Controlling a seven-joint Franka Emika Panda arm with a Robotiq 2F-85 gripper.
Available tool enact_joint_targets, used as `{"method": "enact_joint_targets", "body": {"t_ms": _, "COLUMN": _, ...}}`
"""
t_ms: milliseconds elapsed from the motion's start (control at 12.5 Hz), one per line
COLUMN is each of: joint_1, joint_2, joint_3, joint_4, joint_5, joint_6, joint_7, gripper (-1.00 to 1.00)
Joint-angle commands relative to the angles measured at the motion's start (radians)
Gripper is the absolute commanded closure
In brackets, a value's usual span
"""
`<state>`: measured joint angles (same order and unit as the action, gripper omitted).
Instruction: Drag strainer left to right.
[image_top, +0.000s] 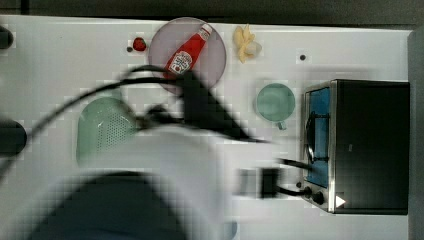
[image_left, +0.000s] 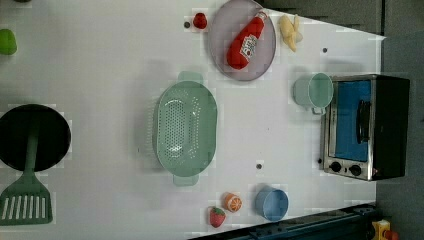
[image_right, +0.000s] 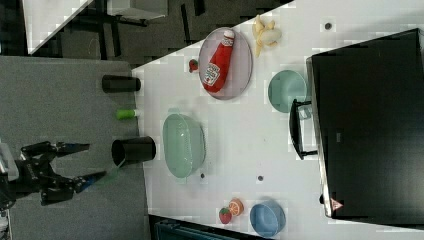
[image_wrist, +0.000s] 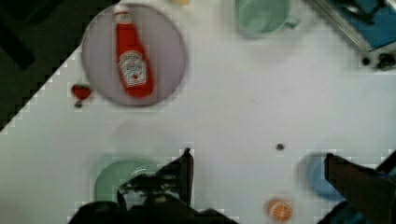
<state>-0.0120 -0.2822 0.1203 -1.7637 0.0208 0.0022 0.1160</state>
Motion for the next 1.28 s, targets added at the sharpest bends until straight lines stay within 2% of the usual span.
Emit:
{"method": "enact_joint_targets", "body": {"t_ms": 80, "joint_1": 0.058, "joint_2": 0.103, "joint_3": 0.148, "joint_4": -0.034, "joint_5": 0.012, "joint_6": 0.017, "joint_7": 0.241, "gripper": -1.00}}
{"method": "enact_joint_targets", "body": {"t_ms": 400, "joint_1": 0.059, "joint_2": 0.188, "joint_3": 0.327, "joint_4": -0.072, "joint_5": 0.011, "joint_6": 0.134, "joint_7": 0.696, "gripper": -1.00}}
{"method": "enact_joint_targets", "body": {"t_ms": 720, "joint_1": 0.062, "joint_2": 0.312, "joint_3": 0.443, "joint_4": -0.189, "joint_5": -0.014, "joint_6": 0.406, "joint_7": 1.096, "gripper": -1.00}}
{"method": "enact_joint_targets", "body": {"t_ms": 1040, "joint_1": 0.076, "joint_2": 0.443, "joint_3": 0.459, "joint_4": -0.329, "joint_5": -0.030, "joint_6": 0.696, "joint_7": 1.195, "gripper": -1.00}}
{"method": "enact_joint_targets", "body": {"t_ms": 1280, "joint_1": 0.084, "joint_2": 0.560, "joint_3": 0.454, "joint_4": -0.361, "joint_5": -0.031, "joint_6": 0.834, "joint_7": 1.216, "gripper": -1.00}}
